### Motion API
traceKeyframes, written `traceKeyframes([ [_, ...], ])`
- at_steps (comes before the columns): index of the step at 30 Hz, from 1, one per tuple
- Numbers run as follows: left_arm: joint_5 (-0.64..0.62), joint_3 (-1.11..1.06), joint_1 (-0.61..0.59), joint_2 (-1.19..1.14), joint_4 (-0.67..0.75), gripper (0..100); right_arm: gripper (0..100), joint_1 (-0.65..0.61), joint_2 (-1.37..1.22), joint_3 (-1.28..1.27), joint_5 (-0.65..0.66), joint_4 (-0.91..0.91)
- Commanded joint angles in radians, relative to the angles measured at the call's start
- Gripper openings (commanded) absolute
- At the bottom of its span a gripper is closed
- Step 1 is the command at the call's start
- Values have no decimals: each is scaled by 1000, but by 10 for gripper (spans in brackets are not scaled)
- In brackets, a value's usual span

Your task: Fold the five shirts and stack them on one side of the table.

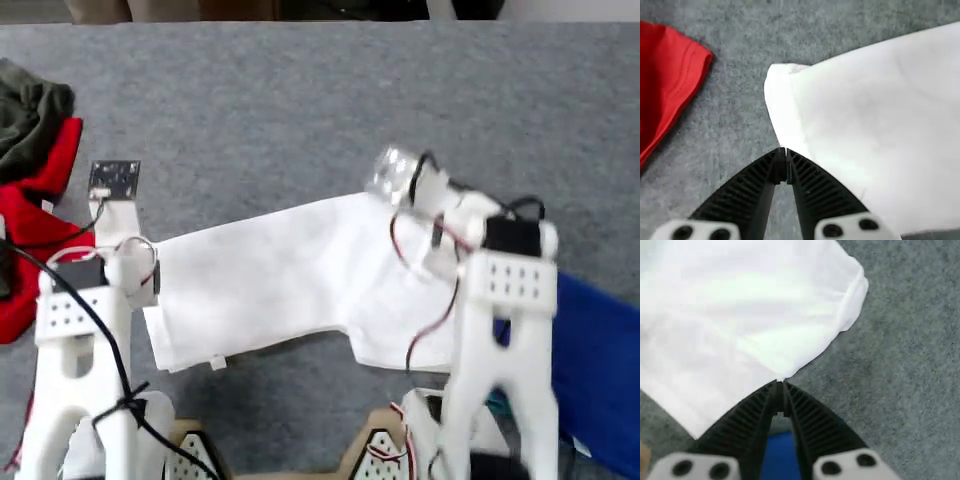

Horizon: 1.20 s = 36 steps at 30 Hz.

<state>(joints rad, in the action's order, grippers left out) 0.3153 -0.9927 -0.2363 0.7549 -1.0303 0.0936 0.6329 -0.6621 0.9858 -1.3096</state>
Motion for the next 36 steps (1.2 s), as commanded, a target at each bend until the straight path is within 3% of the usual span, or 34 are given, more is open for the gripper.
traceKeyframes([
  [1, -71, -94, 3, 50, 206, 20, 9, 12, 188, -119, 120, -54],
  [4, -180, -153, 11, 30, 368, 21, 11, 7, 298, -217, 212, -91],
  [7, -212, -161, 5, 2, 428, 21, 62, -8, 361, -311, 281, -144],
  [11, -203, -163, -5, -48, 431, 21, 122, -13, 397, -392, 344, -238],
  [16, -204, -150, -6, -101, 431, 21, 124, -19, 401, -447, 365, -275],
  [24, -203, -138, 5, -168, 459, 21, 124, -137, 395, -464, 394, -265],
  [36, -203, -106, 5, -228, 460, 21, 123, -96, 394, -584, 517, -178],
])
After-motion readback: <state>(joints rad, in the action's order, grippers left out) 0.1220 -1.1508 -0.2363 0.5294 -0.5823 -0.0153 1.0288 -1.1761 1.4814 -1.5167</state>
